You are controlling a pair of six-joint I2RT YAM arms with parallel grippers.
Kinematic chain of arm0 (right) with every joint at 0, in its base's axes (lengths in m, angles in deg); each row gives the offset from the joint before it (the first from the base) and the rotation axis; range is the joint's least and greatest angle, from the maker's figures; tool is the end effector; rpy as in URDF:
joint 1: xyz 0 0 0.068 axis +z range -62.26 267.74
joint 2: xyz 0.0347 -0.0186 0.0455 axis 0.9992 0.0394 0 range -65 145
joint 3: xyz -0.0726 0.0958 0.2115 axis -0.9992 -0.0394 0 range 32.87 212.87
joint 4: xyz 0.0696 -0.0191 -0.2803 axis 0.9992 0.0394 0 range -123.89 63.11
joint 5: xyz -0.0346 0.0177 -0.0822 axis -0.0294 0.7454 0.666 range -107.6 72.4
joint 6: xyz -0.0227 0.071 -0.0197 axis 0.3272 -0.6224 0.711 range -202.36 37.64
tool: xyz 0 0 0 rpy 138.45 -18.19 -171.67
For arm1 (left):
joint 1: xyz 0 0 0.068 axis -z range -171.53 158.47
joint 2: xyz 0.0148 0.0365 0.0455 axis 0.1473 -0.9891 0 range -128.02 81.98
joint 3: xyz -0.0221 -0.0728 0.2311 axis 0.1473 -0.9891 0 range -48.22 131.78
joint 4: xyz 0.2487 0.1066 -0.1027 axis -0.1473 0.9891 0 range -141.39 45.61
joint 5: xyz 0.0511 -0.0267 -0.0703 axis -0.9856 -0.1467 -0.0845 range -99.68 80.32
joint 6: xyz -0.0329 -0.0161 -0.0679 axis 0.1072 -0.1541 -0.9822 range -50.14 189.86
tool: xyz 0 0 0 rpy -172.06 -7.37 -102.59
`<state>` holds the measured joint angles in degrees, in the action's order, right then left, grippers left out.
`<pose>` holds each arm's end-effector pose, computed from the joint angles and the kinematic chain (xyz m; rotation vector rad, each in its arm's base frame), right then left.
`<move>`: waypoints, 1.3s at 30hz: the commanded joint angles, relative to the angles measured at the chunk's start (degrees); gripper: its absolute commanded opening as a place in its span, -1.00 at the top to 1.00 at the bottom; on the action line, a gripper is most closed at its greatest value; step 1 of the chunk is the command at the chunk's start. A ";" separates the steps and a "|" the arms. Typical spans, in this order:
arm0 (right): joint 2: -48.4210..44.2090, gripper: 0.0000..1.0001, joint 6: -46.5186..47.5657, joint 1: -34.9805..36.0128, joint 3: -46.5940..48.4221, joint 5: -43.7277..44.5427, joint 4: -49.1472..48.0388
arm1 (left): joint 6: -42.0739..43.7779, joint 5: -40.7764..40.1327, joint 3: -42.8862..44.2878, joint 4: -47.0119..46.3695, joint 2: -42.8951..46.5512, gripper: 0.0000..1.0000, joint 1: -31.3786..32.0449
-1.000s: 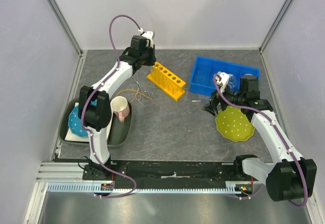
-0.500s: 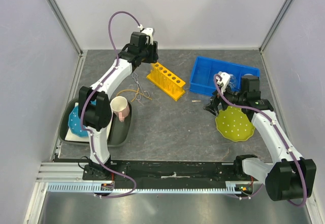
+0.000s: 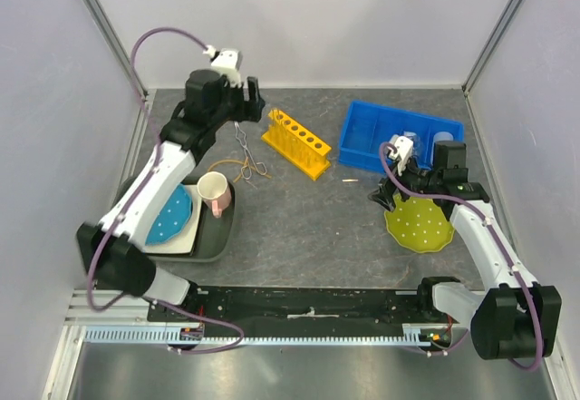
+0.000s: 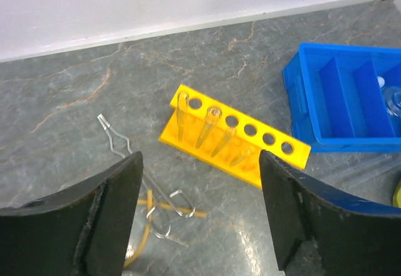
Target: Organize the chemistry lab equipment
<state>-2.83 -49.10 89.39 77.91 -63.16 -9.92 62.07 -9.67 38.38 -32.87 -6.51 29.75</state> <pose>0.2802 0.0550 0.2175 -0.9946 1.8499 0.5780 0.3924 -0.1529 0.3490 0.2281 1.9284 -0.3388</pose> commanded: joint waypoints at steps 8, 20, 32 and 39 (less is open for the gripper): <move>15.42 -0.96 27.92 2.47 13.20 -0.42 17.69 | 0.77 -0.28 -32.36 -6.31 33.45 -0.99 -1.24; 31.33 -0.35 15.44 19.87 23.42 30.26 9.52 | 3.40 -0.01 -42.93 -1.82 44.01 -0.97 -1.24; 42.32 -0.22 16.67 23.22 30.37 36.51 9.43 | 4.19 -1.77 -43.72 -2.35 44.54 -0.94 -1.15; 44.88 -0.21 17.11 23.58 30.90 37.30 9.17 | 4.36 -1.94 -43.81 -2.44 44.89 -0.93 -1.15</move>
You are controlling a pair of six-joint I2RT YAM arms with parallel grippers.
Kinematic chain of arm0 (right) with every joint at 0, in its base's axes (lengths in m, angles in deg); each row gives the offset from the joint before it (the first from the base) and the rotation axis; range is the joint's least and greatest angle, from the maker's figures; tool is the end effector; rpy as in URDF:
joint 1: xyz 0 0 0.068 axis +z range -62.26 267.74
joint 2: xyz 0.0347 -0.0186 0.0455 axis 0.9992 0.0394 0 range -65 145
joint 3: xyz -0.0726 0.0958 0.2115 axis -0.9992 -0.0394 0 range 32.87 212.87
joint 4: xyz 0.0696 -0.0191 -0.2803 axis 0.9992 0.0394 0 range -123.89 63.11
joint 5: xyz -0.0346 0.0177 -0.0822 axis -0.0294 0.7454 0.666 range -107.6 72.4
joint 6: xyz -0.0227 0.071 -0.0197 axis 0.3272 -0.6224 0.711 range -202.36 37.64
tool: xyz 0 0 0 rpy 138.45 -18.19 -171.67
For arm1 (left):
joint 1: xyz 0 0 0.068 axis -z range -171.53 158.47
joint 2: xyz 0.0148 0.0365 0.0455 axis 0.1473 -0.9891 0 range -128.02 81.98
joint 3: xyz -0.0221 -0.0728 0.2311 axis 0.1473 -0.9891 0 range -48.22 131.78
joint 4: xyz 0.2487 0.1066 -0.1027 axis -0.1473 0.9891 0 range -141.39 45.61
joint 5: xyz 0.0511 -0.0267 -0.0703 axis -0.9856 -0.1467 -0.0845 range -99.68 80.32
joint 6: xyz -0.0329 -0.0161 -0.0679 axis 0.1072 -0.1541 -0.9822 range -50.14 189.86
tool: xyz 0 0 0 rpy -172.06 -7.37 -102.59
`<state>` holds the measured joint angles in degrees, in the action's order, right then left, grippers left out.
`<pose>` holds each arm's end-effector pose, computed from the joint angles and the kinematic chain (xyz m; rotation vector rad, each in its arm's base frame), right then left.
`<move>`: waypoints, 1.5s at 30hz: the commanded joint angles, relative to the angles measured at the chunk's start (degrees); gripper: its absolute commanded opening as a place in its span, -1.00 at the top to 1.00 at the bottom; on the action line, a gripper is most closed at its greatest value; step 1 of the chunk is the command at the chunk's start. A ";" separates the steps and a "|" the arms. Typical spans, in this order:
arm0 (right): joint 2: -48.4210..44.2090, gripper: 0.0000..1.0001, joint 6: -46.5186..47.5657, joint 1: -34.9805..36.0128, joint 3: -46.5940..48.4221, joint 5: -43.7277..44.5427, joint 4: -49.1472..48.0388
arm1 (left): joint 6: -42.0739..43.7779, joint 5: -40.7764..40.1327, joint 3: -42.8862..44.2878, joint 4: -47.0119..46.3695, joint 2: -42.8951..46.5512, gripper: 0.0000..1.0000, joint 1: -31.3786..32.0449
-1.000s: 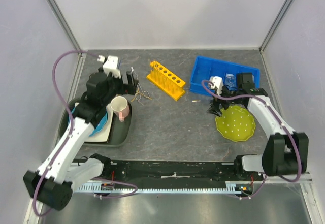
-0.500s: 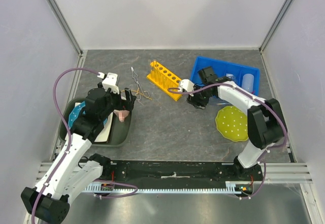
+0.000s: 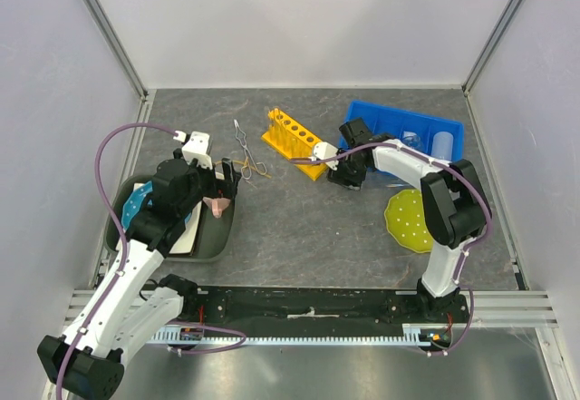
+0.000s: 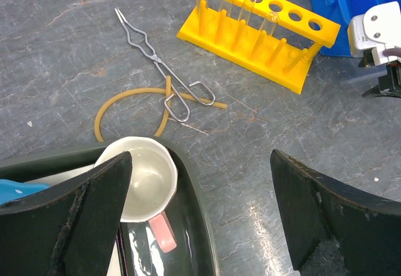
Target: Organize the chemistry lab equipment
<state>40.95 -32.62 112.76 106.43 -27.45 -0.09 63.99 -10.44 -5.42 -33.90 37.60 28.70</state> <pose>0.3615 0.1812 0.1145 -1.6769 2.1143 0.1052 0.2455 -0.0896 0.2835 0.2303 1.9007 -0.2956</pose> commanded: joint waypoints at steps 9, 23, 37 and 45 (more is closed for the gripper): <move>3.12 -0.20 0.98 0.39 3.52 1.76 -1.19 | 2.44 -1.53 -0.18 -1.50 0.52 -0.93 -0.19; 5.05 -0.09 4.14 1.18 3.26 2.02 -1.20 | 2.44 -2.58 -0.44 -1.76 0.52 -0.92 -0.10; 5.76 0.28 7.04 3.02 2.64 1.67 0.12 | 2.62 -3.46 -0.71 -1.76 0.35 -0.92 -0.19; 4.35 0.55 7.83 3.81 2.64 0.89 0.39 | 2.62 -3.64 -0.80 -1.85 0.35 -0.92 -0.19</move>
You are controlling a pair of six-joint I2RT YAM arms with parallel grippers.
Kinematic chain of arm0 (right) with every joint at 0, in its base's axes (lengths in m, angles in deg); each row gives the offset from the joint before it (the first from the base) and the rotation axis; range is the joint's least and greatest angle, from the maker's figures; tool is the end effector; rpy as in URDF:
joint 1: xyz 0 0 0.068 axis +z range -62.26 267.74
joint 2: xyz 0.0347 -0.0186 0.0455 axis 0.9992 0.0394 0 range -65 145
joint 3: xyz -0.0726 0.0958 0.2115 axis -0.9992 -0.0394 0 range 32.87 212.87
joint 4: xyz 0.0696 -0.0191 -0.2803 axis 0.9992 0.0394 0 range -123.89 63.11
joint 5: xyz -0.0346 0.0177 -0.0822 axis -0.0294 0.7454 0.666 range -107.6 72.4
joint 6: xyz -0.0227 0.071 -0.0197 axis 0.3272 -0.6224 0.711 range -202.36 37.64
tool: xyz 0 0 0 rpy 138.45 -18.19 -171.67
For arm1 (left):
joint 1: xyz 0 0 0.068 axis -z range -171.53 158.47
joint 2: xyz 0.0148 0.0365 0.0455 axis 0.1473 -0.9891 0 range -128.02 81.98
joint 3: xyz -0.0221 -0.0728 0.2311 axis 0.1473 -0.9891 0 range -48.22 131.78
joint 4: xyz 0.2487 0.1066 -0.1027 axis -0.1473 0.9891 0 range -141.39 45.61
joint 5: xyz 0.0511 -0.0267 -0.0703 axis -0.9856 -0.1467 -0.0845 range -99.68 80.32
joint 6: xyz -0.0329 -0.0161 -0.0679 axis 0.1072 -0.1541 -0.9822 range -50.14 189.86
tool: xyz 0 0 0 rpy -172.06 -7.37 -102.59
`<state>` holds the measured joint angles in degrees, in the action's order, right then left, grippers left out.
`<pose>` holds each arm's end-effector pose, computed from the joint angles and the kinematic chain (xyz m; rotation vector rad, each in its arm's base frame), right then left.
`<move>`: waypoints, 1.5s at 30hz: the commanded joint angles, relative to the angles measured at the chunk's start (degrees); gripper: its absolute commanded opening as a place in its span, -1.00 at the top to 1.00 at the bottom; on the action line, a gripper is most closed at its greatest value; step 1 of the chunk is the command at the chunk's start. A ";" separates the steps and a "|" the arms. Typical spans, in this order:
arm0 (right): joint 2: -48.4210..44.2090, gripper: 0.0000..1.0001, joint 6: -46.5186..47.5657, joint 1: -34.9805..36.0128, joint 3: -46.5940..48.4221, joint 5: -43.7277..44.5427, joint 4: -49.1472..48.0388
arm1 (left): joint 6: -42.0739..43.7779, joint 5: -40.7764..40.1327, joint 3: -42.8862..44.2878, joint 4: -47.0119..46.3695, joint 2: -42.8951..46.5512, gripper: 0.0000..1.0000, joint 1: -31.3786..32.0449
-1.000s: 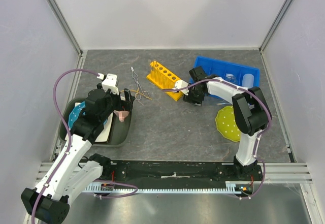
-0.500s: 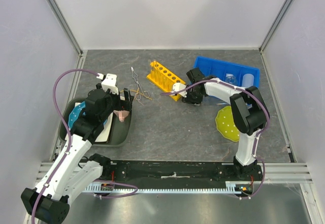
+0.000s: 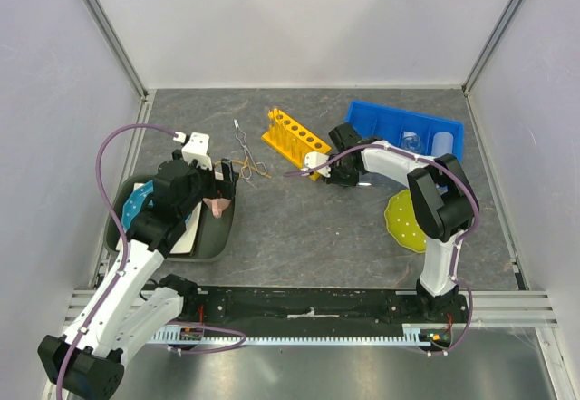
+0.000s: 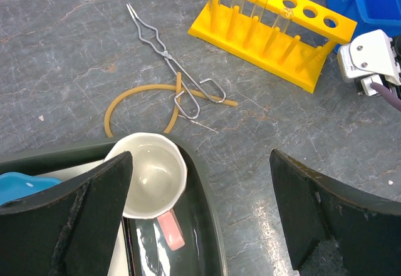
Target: Organize the chemistry lab equipment
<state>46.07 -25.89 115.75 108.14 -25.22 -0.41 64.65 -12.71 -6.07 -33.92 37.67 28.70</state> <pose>0.3588 0.2007 0.0892 -1.8793 2.0197 0.0540 0.2462 -0.0870 0.2793 0.2154 1.9086 -0.2486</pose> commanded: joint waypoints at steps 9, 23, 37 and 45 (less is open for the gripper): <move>-4.19 0.57 -0.57 2.93 3.13 -4.16 1.50 | 2.22 -1.28 -0.49 -1.92 0.11 -0.91 -0.19; -17.98 0.55 -13.57 3.98 1.64 -13.82 -0.42 | -3.12 23.56 -2.77 -10.42 4.67 -0.93 -0.19; -26.24 0.56 -38.96 1.96 -1.70 -28.32 -9.55 | -28.54 19.67 -19.65 -49.25 -9.10 -0.74 20.36; -29.33 0.55 -58.20 -2.34 -7.84 -37.98 -20.54 | -28.01 13.84 -14.74 -64.49 -30.01 -0.74 27.49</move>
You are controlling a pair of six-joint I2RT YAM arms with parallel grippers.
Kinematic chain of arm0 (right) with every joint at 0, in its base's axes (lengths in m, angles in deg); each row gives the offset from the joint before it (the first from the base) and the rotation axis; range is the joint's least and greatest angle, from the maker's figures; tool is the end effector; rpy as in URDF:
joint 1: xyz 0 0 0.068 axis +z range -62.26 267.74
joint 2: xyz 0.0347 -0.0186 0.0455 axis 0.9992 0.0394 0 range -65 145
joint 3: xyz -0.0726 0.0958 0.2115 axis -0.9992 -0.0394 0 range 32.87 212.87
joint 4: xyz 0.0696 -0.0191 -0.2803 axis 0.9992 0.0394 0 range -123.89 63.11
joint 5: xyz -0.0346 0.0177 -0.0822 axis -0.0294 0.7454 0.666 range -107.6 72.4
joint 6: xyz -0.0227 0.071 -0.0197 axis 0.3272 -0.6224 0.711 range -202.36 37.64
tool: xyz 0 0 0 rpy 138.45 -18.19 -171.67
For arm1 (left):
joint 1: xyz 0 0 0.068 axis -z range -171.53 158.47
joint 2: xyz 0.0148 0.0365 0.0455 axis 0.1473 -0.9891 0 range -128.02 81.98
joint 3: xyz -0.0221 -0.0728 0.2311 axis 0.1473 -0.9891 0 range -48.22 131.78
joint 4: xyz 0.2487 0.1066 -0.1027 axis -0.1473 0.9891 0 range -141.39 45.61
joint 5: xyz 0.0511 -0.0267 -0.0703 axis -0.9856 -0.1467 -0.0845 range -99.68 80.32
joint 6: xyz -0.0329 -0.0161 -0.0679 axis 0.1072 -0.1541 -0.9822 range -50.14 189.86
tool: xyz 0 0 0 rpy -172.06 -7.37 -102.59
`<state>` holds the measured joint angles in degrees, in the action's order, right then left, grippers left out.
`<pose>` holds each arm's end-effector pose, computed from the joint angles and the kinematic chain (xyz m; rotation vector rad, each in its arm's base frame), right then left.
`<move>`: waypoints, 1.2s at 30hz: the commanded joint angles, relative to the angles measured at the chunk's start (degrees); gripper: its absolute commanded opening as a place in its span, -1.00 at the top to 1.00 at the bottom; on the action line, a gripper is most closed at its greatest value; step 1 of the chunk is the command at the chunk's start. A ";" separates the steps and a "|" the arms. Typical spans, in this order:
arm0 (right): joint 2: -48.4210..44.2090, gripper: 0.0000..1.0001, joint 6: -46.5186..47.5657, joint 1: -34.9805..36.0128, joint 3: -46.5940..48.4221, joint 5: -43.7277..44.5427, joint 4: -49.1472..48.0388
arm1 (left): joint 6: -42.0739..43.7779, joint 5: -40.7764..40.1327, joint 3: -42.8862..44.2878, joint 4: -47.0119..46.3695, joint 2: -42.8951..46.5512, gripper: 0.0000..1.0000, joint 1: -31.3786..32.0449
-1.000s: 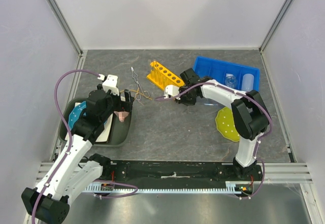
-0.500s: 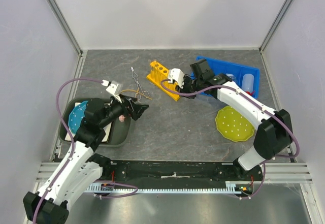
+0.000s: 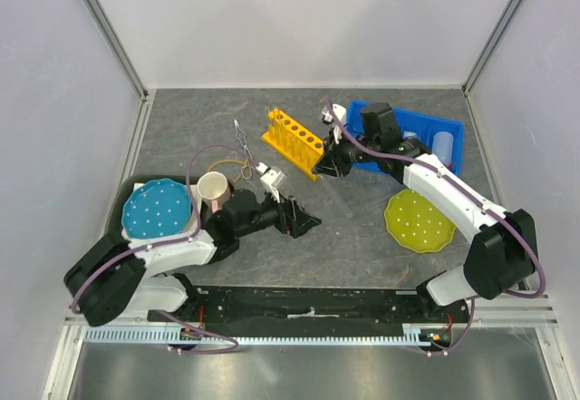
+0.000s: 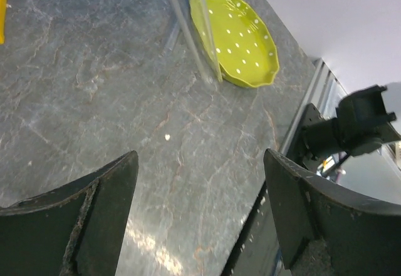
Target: Organize the chemistry lab equipment
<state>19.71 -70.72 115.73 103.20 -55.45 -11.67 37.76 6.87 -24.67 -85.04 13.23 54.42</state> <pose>0.3171 0.2142 0.2608 -1.0819 1.9045 0.8868 0.1991 -0.2327 0.1510 0.4589 1.8836 -1.2070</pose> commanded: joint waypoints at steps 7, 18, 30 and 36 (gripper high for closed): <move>-3.76 0.56 -35.52 -8.65 -10.03 -13.92 -25.72 | 1.68 -15.48 8.08 -19.35 -13.15 -0.75 7.47; -7.27 0.56 -50.22 -13.74 -18.11 -14.01 -37.86 | -1.82 -23.23 14.33 -12.15 -18.70 -0.28 11.17; -11.31 0.21 -46.81 -15.86 -20.23 -15.41 -34.46 | -4.90 -17.28 19.08 4.37 -15.81 0.80 10.82; -15.88 -0.47 -24.59 -21.74 -12.68 -16.56 -15.59 | -6.40 -2.55 17.76 13.06 -10.36 0.81 7.23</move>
<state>8.65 -111.46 98.18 83.37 -69.92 -39.32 33.59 -7.07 -7.32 -78.05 -2.03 63.93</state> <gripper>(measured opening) 0.694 0.282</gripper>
